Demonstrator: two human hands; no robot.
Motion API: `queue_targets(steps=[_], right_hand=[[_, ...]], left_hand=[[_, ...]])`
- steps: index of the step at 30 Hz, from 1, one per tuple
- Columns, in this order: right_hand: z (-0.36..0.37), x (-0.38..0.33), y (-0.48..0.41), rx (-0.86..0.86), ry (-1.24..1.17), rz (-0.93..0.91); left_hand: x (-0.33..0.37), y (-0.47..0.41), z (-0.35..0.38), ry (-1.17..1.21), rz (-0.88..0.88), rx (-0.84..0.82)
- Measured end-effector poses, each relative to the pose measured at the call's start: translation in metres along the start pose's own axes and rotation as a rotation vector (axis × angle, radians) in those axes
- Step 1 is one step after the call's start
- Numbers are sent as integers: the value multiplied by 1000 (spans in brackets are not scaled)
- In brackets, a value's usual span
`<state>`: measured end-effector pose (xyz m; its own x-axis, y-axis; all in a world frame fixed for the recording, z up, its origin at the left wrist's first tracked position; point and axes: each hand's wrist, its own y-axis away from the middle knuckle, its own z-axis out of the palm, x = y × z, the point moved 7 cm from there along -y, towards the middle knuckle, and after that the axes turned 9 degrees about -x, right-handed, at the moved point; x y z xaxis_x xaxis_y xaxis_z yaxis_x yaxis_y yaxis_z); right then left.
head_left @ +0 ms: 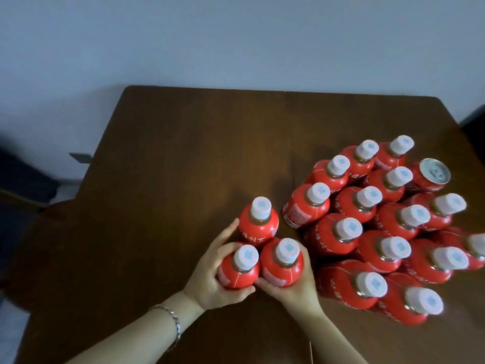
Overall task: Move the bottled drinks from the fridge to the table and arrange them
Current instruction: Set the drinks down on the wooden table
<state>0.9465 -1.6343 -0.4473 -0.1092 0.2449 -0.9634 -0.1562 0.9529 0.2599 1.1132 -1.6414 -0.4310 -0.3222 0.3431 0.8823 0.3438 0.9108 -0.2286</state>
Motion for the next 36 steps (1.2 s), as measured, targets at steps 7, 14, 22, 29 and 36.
queue_targets(steps=[7, 14, 22, 29, 36], right_hand=[[-1, 4, 14, 160, 430, 175], [-2, 10, 29, 207, 316, 362], [-10, 10, 48, -103, 527, 527], [-74, -46, 110, -188, 626, 527], [-214, -57, 277, 162, 493, 632]], left_hand=[[-1, 28, -17, -388, -281, 89], [6, 28, -1, -204, -584, -51], [33, 18, 14, -480, -1064, -544], [131, -9, 79, -500, -765, -883], [289, -22, 230, -652, -306, -997]])
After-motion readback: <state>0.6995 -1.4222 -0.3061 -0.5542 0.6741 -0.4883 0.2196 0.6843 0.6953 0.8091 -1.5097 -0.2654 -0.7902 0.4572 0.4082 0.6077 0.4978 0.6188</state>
